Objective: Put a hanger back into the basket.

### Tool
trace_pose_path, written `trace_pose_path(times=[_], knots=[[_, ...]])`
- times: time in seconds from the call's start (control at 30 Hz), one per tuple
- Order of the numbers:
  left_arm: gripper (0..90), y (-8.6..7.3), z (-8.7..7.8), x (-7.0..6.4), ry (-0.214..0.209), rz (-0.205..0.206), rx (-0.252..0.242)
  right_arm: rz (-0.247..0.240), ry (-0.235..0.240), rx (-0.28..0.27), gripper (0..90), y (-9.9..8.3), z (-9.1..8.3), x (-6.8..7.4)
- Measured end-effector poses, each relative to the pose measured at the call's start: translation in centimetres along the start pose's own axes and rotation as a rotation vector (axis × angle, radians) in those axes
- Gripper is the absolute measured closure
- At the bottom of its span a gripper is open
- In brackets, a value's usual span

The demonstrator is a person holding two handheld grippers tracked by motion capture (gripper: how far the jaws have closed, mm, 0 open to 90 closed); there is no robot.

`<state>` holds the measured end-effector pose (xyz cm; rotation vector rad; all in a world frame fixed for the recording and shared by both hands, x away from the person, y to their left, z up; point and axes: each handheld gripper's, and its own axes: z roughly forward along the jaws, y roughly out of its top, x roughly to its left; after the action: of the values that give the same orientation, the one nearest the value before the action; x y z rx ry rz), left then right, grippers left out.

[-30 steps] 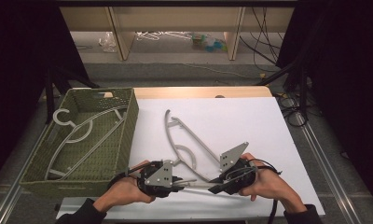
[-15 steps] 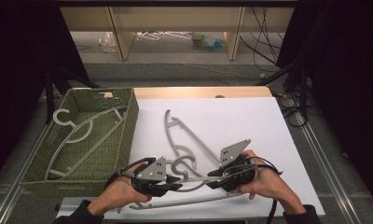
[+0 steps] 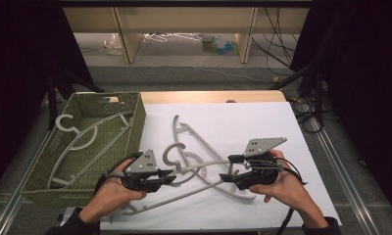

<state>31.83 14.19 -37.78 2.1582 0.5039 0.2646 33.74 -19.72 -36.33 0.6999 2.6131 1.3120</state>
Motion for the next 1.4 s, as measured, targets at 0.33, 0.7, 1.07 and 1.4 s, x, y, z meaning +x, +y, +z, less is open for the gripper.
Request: trace_pose_path(times=[0.33,0.7,1.07,1.4], knots=[[79.4,1.5,-3.9,1.3,0.098,-0.064,-0.074,0.016,-0.028,-0.022,30.9,-1.4,-0.9,1.1],[79.6,3.4,-10.0,4.4,0.237,-0.073,-0.134,0.056,-0.003,-0.006,28.1,-2.9,0.2,0.5],[79.6,1.5,-13.5,10.7,0.430,-0.171,-0.119,0.066,0.000,0.004,26.0,-3.4,0.8,0.1],[79.5,-2.1,-15.8,15.4,0.520,-0.207,-0.146,0.086,0.002,0.017,26.0,-3.7,1.0,-0.2]])
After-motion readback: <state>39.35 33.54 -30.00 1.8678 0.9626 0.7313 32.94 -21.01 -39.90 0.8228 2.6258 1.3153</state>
